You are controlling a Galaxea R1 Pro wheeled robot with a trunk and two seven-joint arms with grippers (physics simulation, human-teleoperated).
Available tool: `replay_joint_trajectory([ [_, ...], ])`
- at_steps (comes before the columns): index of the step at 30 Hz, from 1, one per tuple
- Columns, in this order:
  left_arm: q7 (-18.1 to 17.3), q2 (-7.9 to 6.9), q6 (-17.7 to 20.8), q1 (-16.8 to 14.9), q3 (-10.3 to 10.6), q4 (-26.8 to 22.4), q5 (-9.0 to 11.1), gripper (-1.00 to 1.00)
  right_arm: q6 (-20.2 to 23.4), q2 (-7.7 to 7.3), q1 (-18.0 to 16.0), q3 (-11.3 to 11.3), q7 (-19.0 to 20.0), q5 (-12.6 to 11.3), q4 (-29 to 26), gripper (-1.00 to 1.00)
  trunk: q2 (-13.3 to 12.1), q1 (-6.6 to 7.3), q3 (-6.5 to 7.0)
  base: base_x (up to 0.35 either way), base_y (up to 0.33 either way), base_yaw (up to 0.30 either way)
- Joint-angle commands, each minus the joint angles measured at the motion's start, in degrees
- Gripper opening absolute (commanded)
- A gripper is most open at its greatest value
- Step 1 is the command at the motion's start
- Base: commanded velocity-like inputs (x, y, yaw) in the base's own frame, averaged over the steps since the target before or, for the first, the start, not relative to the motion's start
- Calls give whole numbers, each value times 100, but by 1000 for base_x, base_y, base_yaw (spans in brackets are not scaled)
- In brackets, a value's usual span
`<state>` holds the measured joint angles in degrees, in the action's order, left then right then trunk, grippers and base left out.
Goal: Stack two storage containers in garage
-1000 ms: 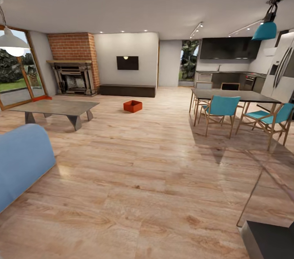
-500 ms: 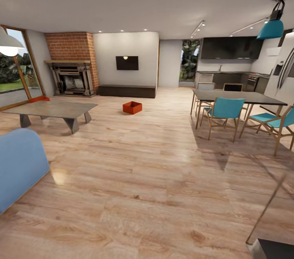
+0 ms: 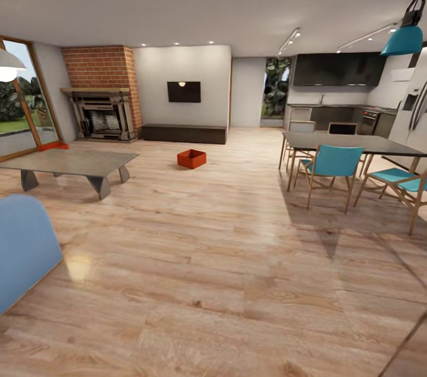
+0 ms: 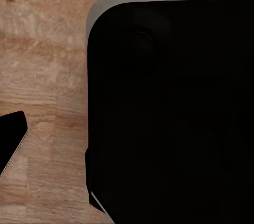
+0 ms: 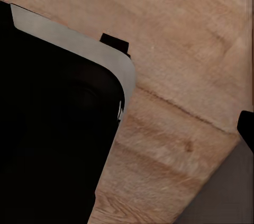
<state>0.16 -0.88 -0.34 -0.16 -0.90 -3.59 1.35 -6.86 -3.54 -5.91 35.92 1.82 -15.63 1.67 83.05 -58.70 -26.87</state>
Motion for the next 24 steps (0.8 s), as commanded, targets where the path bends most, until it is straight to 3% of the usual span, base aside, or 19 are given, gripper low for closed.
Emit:
replay_joint_trajectory([
  [1,2,0,-6,-2,-7,-2,14,100,-35,2,-6,47,19,-61,18,100,2,-3,-6,322,0,0],
  [24,2,0,-1,-2,-7,-2,14,100,-31,2,-6,47,20,-54,18,100,2,-3,-6,322,0,0],
])
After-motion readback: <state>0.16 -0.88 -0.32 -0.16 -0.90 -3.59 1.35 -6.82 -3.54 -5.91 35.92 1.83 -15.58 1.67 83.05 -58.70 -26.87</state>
